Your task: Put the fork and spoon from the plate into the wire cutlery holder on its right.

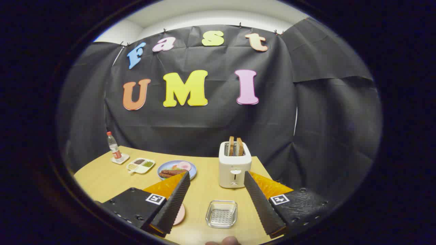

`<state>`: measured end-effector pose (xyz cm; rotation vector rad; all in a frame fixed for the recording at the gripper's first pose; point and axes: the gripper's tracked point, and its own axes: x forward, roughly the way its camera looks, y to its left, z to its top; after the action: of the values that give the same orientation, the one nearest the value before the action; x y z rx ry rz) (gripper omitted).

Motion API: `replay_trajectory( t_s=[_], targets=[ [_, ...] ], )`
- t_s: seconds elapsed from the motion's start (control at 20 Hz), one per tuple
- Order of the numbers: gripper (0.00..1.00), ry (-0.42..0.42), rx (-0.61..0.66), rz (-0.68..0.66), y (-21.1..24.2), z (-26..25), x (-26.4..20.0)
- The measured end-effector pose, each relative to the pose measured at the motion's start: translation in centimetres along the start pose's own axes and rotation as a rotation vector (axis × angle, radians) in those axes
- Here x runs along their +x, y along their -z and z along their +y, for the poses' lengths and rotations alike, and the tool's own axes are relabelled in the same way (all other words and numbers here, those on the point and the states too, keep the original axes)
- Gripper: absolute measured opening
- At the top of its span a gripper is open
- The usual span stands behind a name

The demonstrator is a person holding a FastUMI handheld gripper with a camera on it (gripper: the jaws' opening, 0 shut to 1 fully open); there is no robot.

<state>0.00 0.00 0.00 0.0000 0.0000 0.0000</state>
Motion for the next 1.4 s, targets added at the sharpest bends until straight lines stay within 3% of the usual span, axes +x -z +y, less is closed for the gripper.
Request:
replay_trajectory(
  t_s=[0.2, 1.1, 1.4],
  targets=[
    [0.95, -0.037, 0.001, 0.036, 1.0, 2.4, 0.2],
    [0.95, -0.023, -0.014, 0.04, 0.8, 1.8, -1.2],
    [0.95, -0.07, -0.049, 0.075, 2.3, 4.3, -1.6]
  ],
)
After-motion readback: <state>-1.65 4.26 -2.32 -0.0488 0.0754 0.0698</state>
